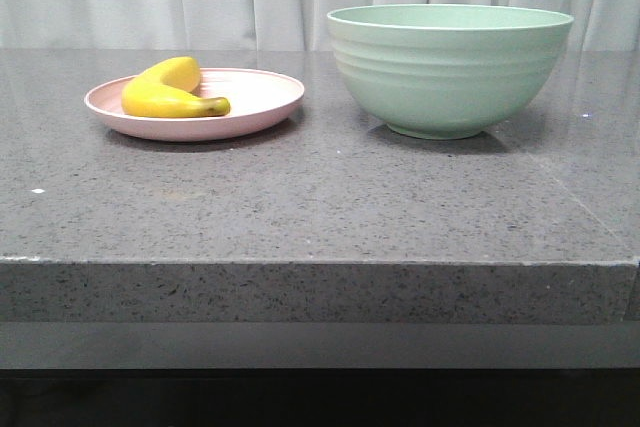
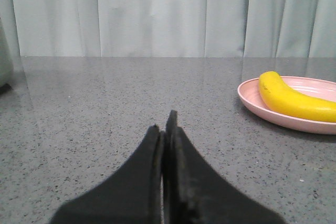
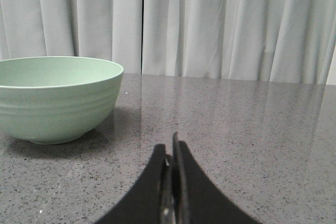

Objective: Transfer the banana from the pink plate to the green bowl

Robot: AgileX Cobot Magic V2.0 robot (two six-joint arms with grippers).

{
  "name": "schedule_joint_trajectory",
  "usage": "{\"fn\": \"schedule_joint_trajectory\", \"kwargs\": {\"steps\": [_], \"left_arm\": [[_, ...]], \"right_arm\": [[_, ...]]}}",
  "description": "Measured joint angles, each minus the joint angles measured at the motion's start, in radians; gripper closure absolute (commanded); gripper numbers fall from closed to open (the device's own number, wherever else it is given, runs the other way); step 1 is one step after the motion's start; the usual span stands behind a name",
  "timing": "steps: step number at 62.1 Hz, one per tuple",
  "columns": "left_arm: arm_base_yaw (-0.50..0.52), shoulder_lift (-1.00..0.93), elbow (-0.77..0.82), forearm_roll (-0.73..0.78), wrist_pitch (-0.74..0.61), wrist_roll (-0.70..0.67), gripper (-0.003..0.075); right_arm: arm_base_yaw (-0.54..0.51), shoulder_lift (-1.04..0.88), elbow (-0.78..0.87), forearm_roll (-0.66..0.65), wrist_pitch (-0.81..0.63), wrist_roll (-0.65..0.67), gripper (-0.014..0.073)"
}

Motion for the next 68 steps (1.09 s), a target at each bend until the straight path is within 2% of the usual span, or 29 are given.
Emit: {"fn": "schedule_joint_trajectory", "kwargs": {"steps": [25,38,53,68], "left_arm": [[0.0,0.0,0.0,-0.001,0.0,0.0,0.0741],[0.0,0.0,-0.026,-0.06,0.005,0.0,0.0741],[0.0,0.0,-0.17,-0.08,0.024,0.0,0.0741],[0.0,0.033,-0.388,-0.083,0.155,0.0,0.0741]], "right_arm": [[0.0,0.0,0.0,0.0,-0.002,0.0,0.0653],[0.0,0.0,-0.013,0.0,0.006,0.0,0.0653],[0.0,0.0,-0.183,0.0,0.109,0.0,0.0653],[0.0,0.069,-0.393,0.0,0.26,0.0,0.0653]]}}
